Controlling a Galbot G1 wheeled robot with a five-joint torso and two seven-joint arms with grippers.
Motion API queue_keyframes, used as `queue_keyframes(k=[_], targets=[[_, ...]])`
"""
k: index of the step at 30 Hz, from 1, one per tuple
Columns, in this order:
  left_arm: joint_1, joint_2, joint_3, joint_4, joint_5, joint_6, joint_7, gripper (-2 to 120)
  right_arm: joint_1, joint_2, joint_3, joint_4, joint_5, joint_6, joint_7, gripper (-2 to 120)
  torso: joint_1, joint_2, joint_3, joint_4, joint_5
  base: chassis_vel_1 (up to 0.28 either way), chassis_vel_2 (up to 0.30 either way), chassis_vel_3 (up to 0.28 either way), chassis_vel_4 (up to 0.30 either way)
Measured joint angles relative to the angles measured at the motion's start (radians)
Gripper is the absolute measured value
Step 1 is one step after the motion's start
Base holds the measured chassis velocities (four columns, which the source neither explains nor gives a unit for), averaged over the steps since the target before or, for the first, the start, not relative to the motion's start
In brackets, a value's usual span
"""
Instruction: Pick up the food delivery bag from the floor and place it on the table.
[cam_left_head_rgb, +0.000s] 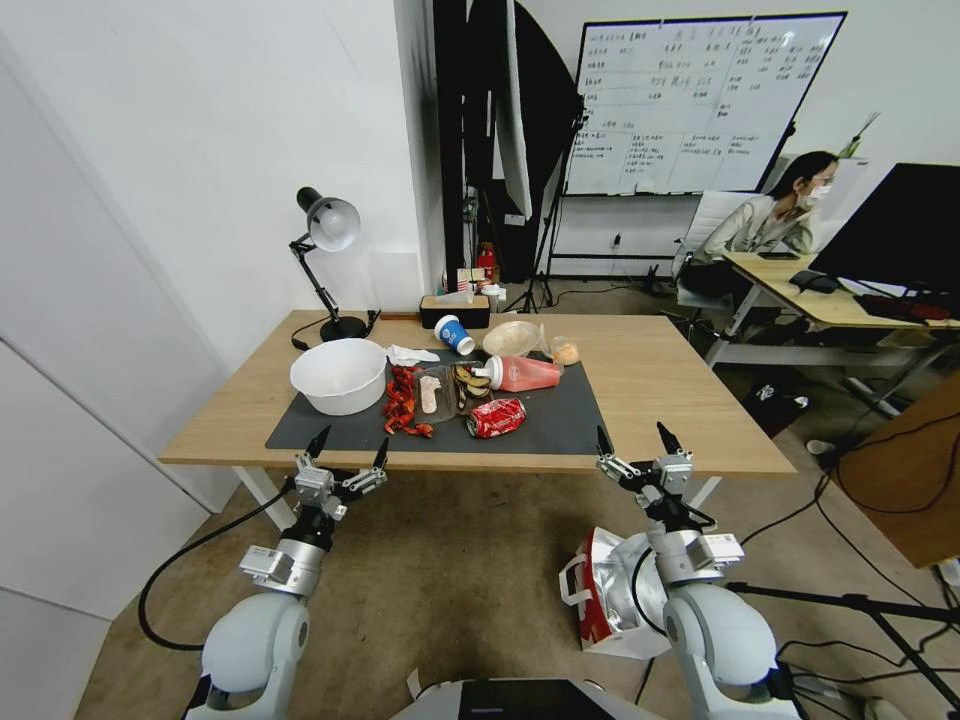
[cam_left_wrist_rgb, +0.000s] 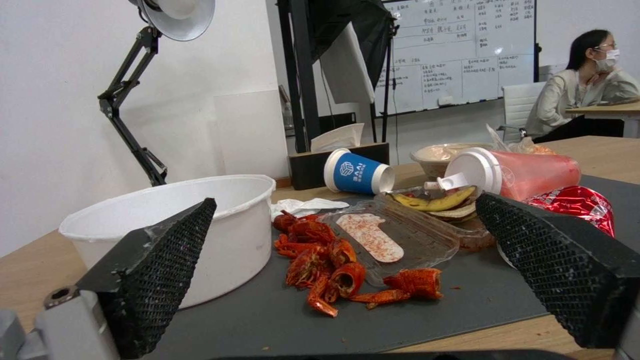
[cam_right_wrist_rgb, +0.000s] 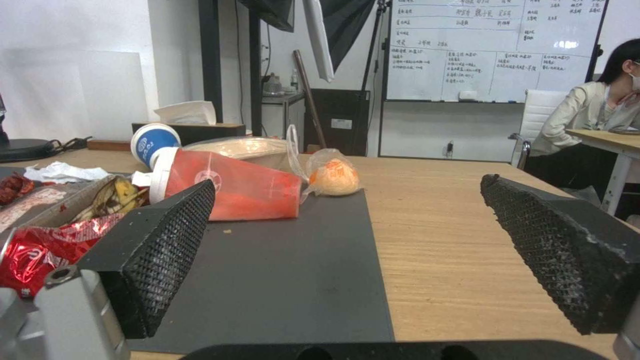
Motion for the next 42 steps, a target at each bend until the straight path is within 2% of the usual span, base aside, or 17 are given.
queue_keyframes(k=[17,28,34,39,42], targets=[[0.016,0.005,-0.001,-0.012,0.004,0.021,0.006,100,-0.025,0.047,0.011,0.009,-0.019,0.007,0.009,100,-0.040,-0.093,-0.052,0.0000,0.0000,0.000,0.000,0.000,0.000],[0.020,0.008,-0.003,-0.017,0.005,0.027,0.006,100,-0.032,0.051,0.025,0.013,-0.023,0.006,0.008,100,-0.051,-0.117,-0.066,0.0001,0.0002,0.000,0.000,0.000,0.000],[0.029,0.007,-0.003,-0.024,0.010,0.031,0.006,100,-0.050,0.057,0.022,0.028,-0.022,0.003,0.007,100,-0.060,-0.140,-0.079,0.0000,0.0001,0.000,0.000,0.000,0.000],[0.033,0.005,-0.003,-0.022,0.015,0.031,0.008,100,-0.054,0.068,0.013,0.024,-0.023,0.004,0.011,100,-0.075,-0.176,-0.100,0.0001,0.0001,0.000,0.000,0.000,0.000],[0.033,0.005,-0.002,-0.022,0.015,0.031,0.008,100,-0.056,0.068,0.011,0.023,-0.023,0.004,0.011,100,-0.078,-0.181,-0.103,0.0000,0.0001,0.000,0.000,0.000,0.000]])
